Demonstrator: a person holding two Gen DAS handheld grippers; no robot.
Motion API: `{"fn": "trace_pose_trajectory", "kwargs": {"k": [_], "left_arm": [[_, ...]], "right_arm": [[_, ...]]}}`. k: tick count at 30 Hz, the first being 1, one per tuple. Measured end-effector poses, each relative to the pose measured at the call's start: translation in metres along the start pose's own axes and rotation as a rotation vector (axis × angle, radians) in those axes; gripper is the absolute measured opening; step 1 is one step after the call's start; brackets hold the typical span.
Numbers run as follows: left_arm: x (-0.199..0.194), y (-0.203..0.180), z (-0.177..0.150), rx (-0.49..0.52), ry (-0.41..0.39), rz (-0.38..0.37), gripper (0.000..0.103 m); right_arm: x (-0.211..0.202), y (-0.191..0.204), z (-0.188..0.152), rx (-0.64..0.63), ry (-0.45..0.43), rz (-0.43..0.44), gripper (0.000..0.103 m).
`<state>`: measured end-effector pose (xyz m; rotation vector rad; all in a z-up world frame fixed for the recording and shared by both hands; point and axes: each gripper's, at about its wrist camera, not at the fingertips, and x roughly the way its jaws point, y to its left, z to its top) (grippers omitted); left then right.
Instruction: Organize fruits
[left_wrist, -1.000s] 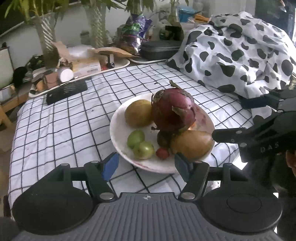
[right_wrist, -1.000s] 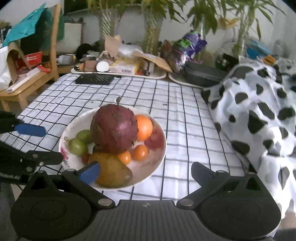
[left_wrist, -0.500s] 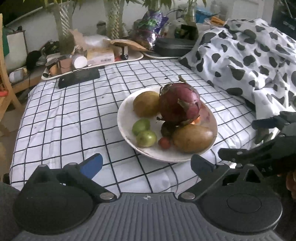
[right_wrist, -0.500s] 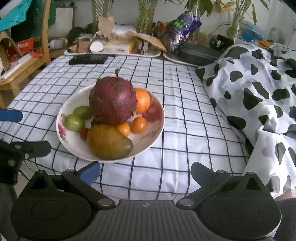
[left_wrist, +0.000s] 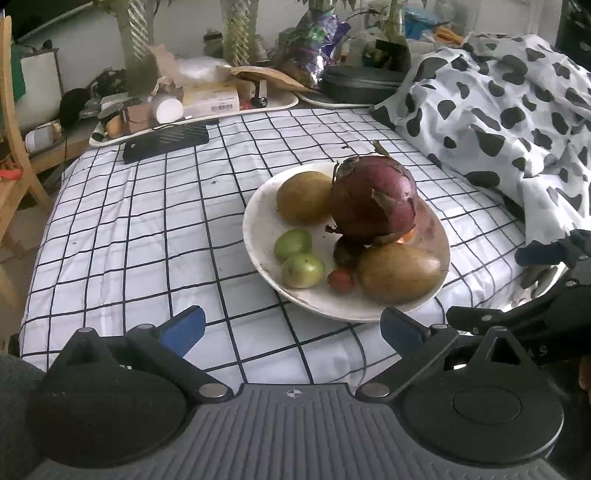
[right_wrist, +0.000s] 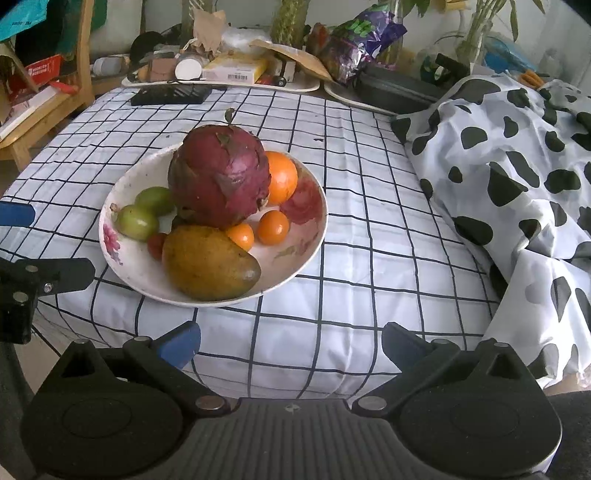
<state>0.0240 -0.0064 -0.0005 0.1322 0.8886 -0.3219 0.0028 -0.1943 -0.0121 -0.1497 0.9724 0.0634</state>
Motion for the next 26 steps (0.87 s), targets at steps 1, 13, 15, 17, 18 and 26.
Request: {"fn": "trace_pose_trajectory", "kwargs": {"k": [1,13,15,17,18,26], "left_arm": [[0.0,0.0,0.0,0.001,0.0,-0.001,0.103],[0.0008,-0.0017,-0.001,0.019,-0.005,0.001,0.103],[0.0,-0.0014,-0.0008,0.018,-0.008,-0.002,0.103],[-0.0005,-0.0014,-0.0007,0.017,-0.009,0.0,0.103],[-0.001,-0.0017,-0.0004,0.017,-0.01,0.001,0.103],[-0.0015,-0.0029,-0.0007,0.03,-0.011,0.009,0.103]], "right_arm": [[0.0002,0.0001,0.0,-0.001,0.001,0.0,0.103],[0.0008,-0.0002,0.0002,-0.004,0.0,0.001,0.103],[0.0007,-0.0002,0.0002,-0.004,0.0,0.001,0.103],[0.0006,-0.0005,0.0003,-0.003,0.0,0.001,0.103],[0.0005,-0.0003,0.0001,-0.003,0.0,0.001,0.103],[0.0,-0.0002,0.0005,-0.003,-0.001,0.001,0.103]]}}
